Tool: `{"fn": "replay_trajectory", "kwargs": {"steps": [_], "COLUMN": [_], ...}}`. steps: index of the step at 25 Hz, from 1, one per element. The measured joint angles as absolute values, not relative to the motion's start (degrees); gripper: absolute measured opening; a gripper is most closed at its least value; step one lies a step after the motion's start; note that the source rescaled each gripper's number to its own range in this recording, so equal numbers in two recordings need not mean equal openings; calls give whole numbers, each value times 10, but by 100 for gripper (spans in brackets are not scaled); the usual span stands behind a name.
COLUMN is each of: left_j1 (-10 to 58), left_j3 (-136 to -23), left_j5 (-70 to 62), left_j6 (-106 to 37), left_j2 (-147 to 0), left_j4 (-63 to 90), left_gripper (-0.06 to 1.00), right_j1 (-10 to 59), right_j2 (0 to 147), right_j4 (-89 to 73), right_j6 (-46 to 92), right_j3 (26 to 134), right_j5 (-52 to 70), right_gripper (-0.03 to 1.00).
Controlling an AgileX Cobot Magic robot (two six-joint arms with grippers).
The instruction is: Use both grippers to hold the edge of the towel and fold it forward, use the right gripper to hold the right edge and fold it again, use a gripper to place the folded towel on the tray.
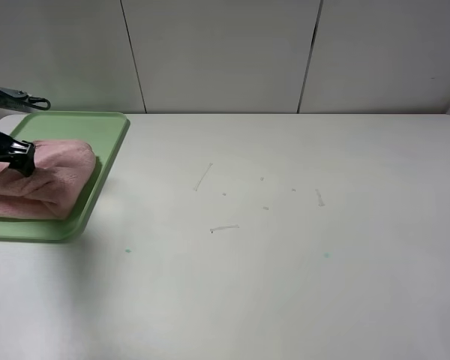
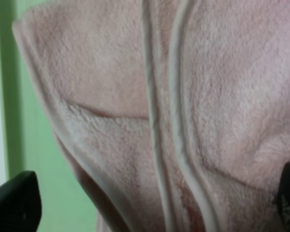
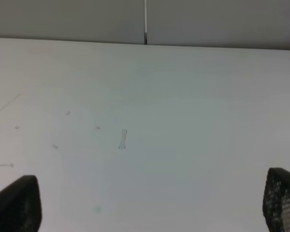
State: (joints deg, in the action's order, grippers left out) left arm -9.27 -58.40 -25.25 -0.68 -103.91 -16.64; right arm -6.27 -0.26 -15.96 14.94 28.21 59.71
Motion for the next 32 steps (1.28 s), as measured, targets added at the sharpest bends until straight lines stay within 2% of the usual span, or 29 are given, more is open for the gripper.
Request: {"fn": "replay_trajectory", "kwargs": {"steps": [13,32], "left_j1": [-93,-93], "left_j3": [-584,-584], "left_j5": [-277,-417], "left_j6": [-7,-7], "left_j2": [-1016,-804], "left_j4": [-166,-100], "left_gripper": [100,100], "right_j1": [-63,-63], "right_j2": [-3,-3], "right_j4": [-160,-160], "right_j6": [149,149], "right_j3": [282,282], "right_j5": [597,597], "right_gripper": [100,100]}}
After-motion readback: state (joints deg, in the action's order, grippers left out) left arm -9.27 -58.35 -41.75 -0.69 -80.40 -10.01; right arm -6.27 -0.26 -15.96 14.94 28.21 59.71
